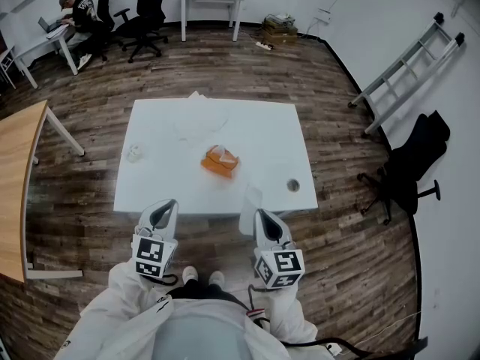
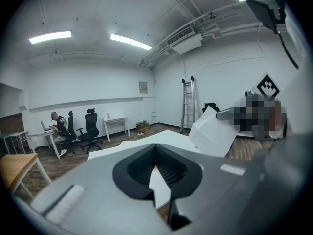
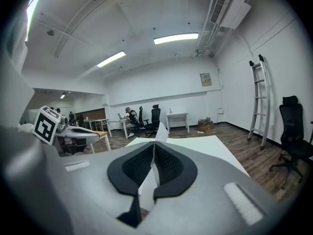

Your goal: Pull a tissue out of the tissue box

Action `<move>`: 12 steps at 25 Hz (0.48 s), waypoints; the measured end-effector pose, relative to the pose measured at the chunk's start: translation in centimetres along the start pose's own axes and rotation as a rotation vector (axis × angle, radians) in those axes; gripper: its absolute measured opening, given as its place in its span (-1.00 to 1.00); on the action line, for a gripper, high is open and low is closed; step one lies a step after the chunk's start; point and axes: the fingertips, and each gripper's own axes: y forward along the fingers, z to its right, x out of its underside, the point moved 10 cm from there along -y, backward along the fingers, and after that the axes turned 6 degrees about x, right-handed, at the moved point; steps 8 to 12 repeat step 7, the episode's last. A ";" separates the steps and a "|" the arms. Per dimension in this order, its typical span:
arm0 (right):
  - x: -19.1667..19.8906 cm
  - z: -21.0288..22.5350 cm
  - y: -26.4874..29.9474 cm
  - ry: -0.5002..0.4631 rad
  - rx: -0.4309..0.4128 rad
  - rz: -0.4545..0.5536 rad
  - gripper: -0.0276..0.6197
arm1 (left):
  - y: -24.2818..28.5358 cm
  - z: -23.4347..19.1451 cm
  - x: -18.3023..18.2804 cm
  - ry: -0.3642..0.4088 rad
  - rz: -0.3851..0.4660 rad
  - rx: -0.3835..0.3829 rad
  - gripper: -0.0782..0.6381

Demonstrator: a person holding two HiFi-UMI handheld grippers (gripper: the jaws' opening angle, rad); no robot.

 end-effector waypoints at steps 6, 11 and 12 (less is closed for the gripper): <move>0.0 0.2 -0.1 0.006 0.004 -0.001 -0.91 | 0.1 0.3 -0.2 0.002 0.001 0.006 -0.78; 0.0 0.2 -0.1 0.006 0.004 -0.001 -0.91 | 0.1 0.3 -0.2 0.002 0.001 0.007 -0.78; 0.0 0.2 -0.1 0.006 0.004 -0.001 -0.91 | 0.1 0.3 -0.2 0.002 0.001 0.007 -0.78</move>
